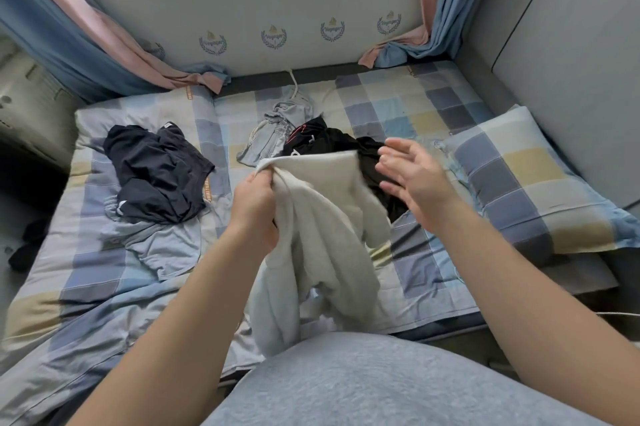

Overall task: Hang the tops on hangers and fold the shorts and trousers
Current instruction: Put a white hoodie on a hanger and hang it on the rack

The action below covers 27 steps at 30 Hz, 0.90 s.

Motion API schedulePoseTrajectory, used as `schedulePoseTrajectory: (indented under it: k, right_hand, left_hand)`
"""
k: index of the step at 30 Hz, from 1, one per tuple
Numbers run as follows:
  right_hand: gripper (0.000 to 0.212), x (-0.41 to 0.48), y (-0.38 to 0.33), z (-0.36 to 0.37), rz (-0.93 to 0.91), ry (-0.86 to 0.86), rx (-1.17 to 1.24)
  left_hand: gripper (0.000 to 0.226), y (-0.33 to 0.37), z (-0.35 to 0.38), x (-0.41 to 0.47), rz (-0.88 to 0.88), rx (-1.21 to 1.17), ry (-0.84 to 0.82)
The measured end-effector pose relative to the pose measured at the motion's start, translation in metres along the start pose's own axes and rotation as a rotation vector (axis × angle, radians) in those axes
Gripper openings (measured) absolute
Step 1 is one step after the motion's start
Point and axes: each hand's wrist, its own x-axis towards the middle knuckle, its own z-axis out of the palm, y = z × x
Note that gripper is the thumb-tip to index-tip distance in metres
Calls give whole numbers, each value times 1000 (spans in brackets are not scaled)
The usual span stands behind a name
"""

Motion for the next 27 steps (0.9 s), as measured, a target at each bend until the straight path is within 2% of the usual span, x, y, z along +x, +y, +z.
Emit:
schedulePoseTrajectory:
  k: [2,6,8,12,14,15,20,22,27]
  right_hand:
    - [31,-8,21,7,13,-134,-98]
    - [64,-27,67,27,62,-485,-324]
    - [61,-28,87,37,55,-533,-452]
    - [39,-12,106,29,54,-353,-822]
    - [19,-4,109,15,58,-279,-928]
    - [16,-1,108,8,59,-233,-940]
    - [44,10,81,-21,11,-56,-777]
    - [43,12,66,-24,-9,-49,-705]
    - [35,7,29,-22,-14,45,-362]
  left_hand:
    - [22,5,3,-6,4,-29,-28]
    - [25,16,9,-21,11,-92,-111]
    - [26,25,11,-26,16,-100,-136]
    - [25,34,11,-28,41,-98,-117]
    - [23,36,4,-25,27,-95,-57]
    - [21,36,-1,-21,17,-90,-24]
    - [18,34,-20,-1,50,-103,45]
    - [16,31,-24,8,68,-44,57]
    - [37,14,-20,6,-46,220,-63]
